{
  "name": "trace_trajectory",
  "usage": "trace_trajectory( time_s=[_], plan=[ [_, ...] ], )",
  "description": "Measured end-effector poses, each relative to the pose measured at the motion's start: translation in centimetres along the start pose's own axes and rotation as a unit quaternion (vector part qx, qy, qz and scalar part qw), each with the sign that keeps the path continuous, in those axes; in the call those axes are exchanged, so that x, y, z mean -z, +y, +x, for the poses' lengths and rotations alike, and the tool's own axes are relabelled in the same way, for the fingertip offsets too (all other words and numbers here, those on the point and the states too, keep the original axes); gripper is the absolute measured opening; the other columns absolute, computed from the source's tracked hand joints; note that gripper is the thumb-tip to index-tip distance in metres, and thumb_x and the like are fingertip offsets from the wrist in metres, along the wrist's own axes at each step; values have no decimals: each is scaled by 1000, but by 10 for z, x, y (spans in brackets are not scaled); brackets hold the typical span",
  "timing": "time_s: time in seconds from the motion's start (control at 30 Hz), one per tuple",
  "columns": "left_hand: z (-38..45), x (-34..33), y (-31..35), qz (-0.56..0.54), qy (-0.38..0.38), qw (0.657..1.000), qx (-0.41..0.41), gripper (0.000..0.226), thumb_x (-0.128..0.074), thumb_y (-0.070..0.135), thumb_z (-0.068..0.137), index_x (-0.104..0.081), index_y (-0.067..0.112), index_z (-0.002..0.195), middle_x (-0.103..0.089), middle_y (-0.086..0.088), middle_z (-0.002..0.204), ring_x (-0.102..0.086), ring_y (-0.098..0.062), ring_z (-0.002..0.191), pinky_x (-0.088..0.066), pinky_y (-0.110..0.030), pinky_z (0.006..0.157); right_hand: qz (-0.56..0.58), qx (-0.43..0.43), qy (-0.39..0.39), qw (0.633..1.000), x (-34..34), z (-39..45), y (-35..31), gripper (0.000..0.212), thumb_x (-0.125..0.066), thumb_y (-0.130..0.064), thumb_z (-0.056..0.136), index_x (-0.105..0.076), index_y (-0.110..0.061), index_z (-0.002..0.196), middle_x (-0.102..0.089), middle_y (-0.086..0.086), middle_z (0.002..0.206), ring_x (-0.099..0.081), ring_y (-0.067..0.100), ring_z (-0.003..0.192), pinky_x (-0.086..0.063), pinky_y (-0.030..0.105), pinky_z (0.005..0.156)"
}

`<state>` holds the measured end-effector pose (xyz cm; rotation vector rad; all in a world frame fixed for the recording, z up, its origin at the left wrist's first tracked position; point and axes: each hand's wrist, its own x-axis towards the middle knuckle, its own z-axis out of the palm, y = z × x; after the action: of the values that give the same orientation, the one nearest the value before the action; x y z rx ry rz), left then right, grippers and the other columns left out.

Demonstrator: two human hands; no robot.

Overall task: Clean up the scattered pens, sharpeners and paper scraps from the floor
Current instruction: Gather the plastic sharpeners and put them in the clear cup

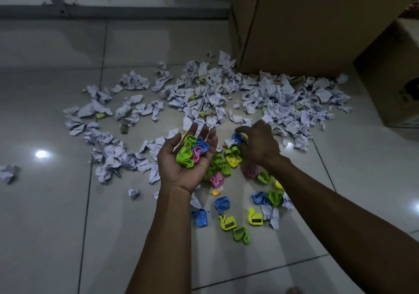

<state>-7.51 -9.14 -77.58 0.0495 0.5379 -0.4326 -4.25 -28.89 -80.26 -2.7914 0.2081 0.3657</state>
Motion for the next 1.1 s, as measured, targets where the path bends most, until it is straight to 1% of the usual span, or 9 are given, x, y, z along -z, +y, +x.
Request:
trace_trajectory(
  time_s=[0.07,0.2,0.43,0.57,0.67,0.83,0.97,1.03,1.1],
  plan=[
    [-1,-1,-1,-10,-14,1000,15,48,-47,26,90,-57,-4,126,-54,-30,129,-51,-47,120,-40,-53,102,-6,-4,-10,1000,2,3,1,43,-63,-28,89,-57,-29,131,-40,13,122,-30,32,125,-42,40,91],
    [0,-1,-3,-11,-30,999,32,52,-46,32,91,-54,-2,130,-53,-29,132,-48,-45,125,-35,-54,105,19,0,1,1000,5,3,0,37,-72,-25,83,-61,-22,118,-44,11,117,-35,31,118,-41,36,83],
    [4,2,-8,14,-24,999,38,54,-50,29,87,-51,1,134,-53,-27,133,-48,-45,124,-37,-55,101,40,83,39,995,3,-3,8,23,-76,-13,71,-62,-19,88,-58,1,99,-43,25,100,-43,38,70],
    [6,1,-11,36,-6,999,35,53,-49,25,85,-52,2,133,-55,-26,132,-48,-44,124,-37,-53,104,173,100,118,973,9,-9,5,20,-80,-15,71,-61,-21,76,-62,-7,78,-54,17,79,-48,35,68],
    [8,-1,-11,58,12,998,26,50,-46,26,89,-52,3,133,-57,-25,130,-50,-41,123,-38,-52,104,314,129,141,930,31,-20,-17,17,-84,-14,71,-68,-12,77,-66,-4,74,-57,7,65,-41,13,57],
    [10,-2,-14,68,19,997,31,55,-52,27,86,-51,4,136,-57,-22,130,-55,-35,118,-39,-47,106,364,199,66,908,46,-35,-51,11,-82,-9,74,-73,-12,82,-69,-6,76,-62,0,66,-41,9,55],
    [7,-5,-18,77,-8,996,34,45,-45,29,94,-55,3,130,-66,-22,114,-68,-36,96,-55,-47,88,266,198,71,941,42,-36,-59,13,-81,-24,76,-77,-25,89,-64,-8,82,-60,7,79,-46,23,63],
    [7,-4,-19,79,-14,996,37,43,-44,27,96,-56,2,128,-65,-22,116,-65,-36,103,-54,-49,87,238,181,80,951,41,-36,-59,16,-79,-30,77,-77,-29,93,-60,-5,87,-55,12,86,-43,24,66],
    [7,-2,-18,88,-22,995,43,45,-43,27,96,-54,2,132,-59,-22,128,-55,-35,121,-47,-51,97,241,171,87,951,41,-38,-57,18,-79,-32,77,-74,-33,95,-57,-2,91,-51,10,88,-39,18,65]
  ],
)
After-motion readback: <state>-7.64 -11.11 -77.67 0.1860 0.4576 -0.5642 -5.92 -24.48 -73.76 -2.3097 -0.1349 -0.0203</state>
